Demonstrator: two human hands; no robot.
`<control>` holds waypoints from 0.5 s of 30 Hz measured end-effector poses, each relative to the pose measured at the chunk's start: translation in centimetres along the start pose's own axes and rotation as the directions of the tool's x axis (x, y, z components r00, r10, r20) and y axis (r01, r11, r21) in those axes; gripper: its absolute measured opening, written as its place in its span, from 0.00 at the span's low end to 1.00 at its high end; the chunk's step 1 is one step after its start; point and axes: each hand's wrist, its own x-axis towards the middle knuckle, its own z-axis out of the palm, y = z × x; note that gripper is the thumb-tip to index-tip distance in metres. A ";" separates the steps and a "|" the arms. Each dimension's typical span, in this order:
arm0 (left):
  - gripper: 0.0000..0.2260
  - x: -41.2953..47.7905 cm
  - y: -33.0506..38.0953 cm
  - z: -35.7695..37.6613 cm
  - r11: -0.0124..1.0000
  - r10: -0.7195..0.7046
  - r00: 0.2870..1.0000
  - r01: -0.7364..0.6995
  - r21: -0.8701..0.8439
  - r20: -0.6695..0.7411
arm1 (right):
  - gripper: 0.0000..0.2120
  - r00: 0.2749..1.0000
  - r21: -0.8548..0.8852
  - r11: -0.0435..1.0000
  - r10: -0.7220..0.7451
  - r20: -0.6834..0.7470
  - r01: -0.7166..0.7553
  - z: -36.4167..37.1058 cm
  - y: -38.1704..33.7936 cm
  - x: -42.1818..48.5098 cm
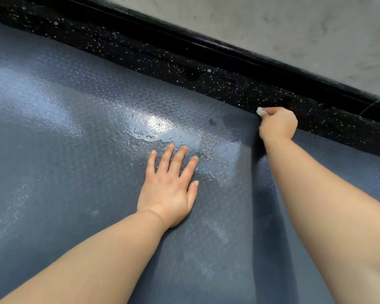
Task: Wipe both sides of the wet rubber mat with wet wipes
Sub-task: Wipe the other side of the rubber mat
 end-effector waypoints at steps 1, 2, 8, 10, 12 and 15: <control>0.27 0.0 0.0 -0.1 1.000 -0.001 1.000 0.001 -0.001 0.003 | 0.11 0.999 -0.051 0.998 -0.041 0.003 0.041 0.8 -0.7 -0.4; 0.28 0.1 0.1 -0.1 1.000 -0.002 1.000 0.002 0.003 0.005 | 0.10 0.997 -0.076 0.994 -0.083 0.010 0.083 1.6 -1.5 -1.0; 0.26 0.0 0.1 0.1 1.000 -0.003 1.000 0.003 0.014 -0.003 | 0.09 0.819 0.033 0.878 -0.458 0.344 0.477 4.8 -5.0 -6.4; 0.26 0.0 0.1 0.1 1.000 0.000 1.000 0.000 0.003 -0.005 | 0.08 0.779 0.115 0.865 -0.492 0.389 0.489 3.8 -4.8 -6.3; 0.26 0.0 0.0 0.1 1.000 0.002 1.000 -0.002 -0.004 -0.014 | 0.08 0.850 0.095 0.884 -0.466 0.244 0.457 2.6 -4.2 -4.6; 0.26 0.0 0.0 0.0 1.000 0.004 1.000 -0.004 -0.007 -0.016 | 0.09 0.922 0.039 0.928 -0.373 0.102 0.371 1.6 -2.8 -2.5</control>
